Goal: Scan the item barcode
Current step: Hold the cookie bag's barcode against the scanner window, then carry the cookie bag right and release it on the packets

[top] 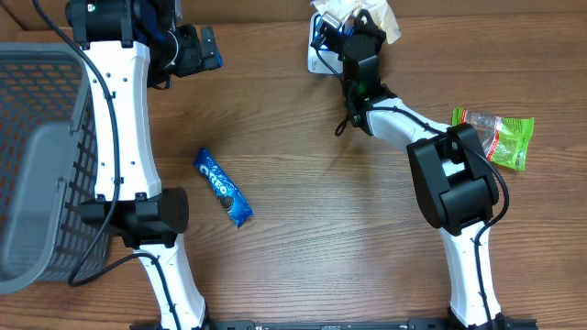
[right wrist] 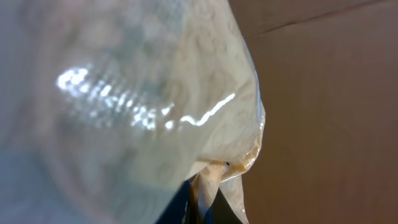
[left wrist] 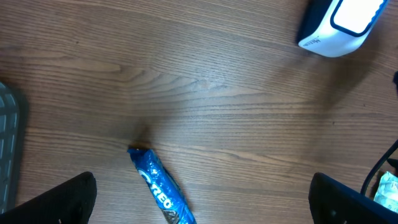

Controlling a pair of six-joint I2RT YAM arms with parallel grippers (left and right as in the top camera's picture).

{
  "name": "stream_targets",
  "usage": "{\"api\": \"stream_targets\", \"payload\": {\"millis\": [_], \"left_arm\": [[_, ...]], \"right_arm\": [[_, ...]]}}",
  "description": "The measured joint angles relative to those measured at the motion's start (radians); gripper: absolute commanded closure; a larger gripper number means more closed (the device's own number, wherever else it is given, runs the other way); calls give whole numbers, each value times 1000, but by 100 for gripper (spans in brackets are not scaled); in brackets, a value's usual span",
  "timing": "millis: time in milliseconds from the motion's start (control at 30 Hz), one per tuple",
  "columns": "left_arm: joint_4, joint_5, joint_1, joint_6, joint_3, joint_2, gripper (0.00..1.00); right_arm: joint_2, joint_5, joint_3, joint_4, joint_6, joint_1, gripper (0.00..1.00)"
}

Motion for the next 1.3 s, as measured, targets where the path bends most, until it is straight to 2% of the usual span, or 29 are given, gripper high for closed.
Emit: {"api": "stream_targets", "payload": {"millis": [133, 1033, 1133, 1300], "left_arm": [[0, 0, 0, 0, 0, 0, 0], [0, 0, 0, 0, 0, 0, 0], [0, 0, 0, 0, 0, 0, 0], [0, 0, 0, 0, 0, 0, 0]], "right_arm": [[3, -12, 0, -66, -2, 0, 96], [5, -10, 0, -66, -40, 7, 96], [-31, -2, -2, -149, -48, 20, 96], [-208, -7, -8, -432, 10, 56, 96]]}}
